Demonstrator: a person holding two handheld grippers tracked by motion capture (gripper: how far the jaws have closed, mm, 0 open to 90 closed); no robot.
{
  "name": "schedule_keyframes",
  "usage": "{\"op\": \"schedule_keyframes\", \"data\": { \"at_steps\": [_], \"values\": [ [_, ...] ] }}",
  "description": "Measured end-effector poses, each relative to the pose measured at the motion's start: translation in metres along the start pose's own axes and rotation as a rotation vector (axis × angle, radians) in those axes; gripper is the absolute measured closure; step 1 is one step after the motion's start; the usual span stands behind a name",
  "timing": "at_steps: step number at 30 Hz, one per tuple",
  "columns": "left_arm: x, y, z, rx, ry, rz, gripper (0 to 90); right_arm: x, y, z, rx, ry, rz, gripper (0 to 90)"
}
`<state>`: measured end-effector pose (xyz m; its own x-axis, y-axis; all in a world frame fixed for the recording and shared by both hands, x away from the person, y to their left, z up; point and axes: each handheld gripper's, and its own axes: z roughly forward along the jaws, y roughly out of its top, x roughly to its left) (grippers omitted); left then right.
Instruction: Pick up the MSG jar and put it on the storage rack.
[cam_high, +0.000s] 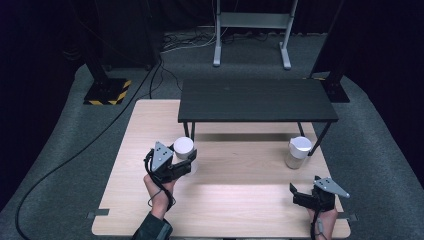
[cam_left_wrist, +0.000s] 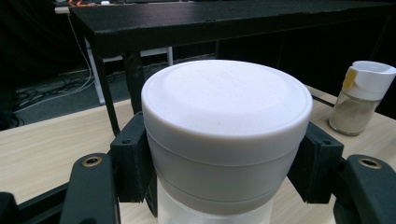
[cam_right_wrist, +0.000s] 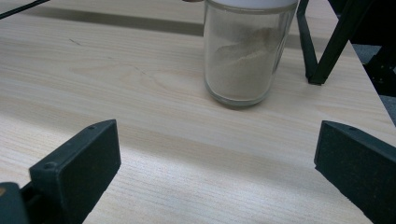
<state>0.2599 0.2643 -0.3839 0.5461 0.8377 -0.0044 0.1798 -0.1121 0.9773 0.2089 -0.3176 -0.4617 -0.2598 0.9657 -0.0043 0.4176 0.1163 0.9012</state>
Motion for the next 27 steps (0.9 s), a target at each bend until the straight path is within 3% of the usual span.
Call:
{"op": "schedule_keyframes", "data": {
  "at_steps": [27],
  "values": [
    [0.008,0.025,0.014,-0.001,0.0,0.015,34.0,0.0,-0.001,0.0,-0.004,-0.002,0.0,0.0]
  ]
}}
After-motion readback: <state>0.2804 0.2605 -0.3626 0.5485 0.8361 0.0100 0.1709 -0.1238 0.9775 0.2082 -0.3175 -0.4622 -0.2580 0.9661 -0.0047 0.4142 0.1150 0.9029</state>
